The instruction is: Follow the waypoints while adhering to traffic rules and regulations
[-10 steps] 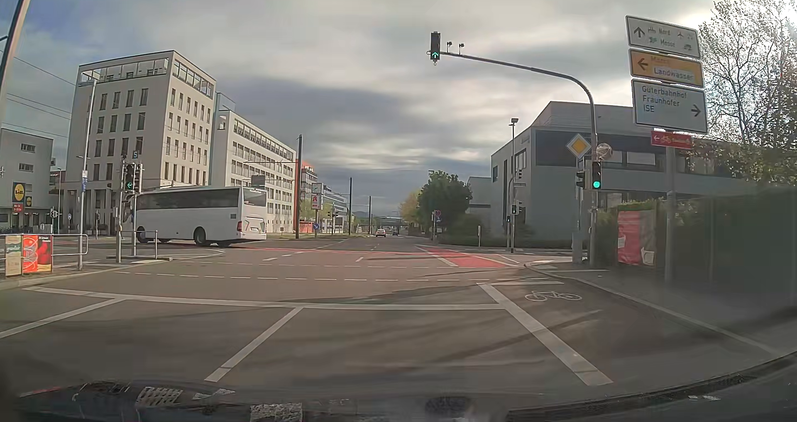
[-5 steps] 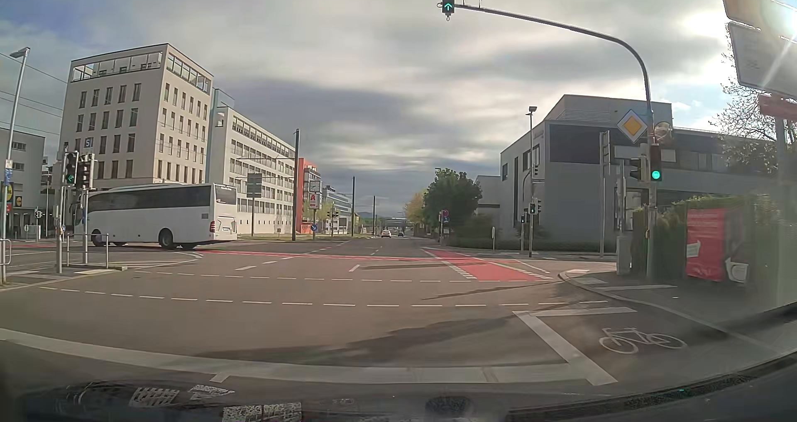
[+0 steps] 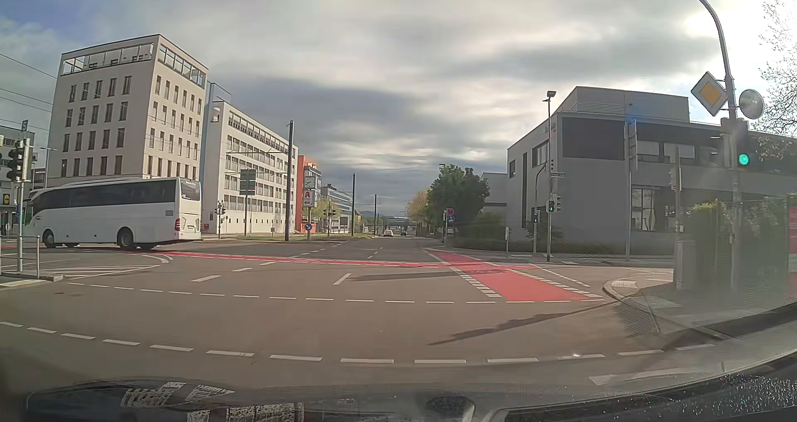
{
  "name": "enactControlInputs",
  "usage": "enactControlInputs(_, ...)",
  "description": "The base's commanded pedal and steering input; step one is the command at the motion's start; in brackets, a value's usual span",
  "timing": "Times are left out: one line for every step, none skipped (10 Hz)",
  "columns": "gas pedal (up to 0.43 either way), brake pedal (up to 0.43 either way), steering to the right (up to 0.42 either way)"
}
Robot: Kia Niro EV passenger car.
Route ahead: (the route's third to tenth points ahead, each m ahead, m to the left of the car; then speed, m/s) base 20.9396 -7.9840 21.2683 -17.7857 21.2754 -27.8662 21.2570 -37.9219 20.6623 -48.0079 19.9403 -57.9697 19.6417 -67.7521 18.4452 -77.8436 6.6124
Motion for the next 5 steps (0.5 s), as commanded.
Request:
enactControlInputs(0.000, 0.098, 0.014)
enactControlInputs(0.000, 0.098, 0.018)
enactControlInputs(0.000, 0.098, 0.026)
enactControlInputs(0.000, 0.098, 0.036)
enactControlInputs(0.000, 0.091, 0.046)
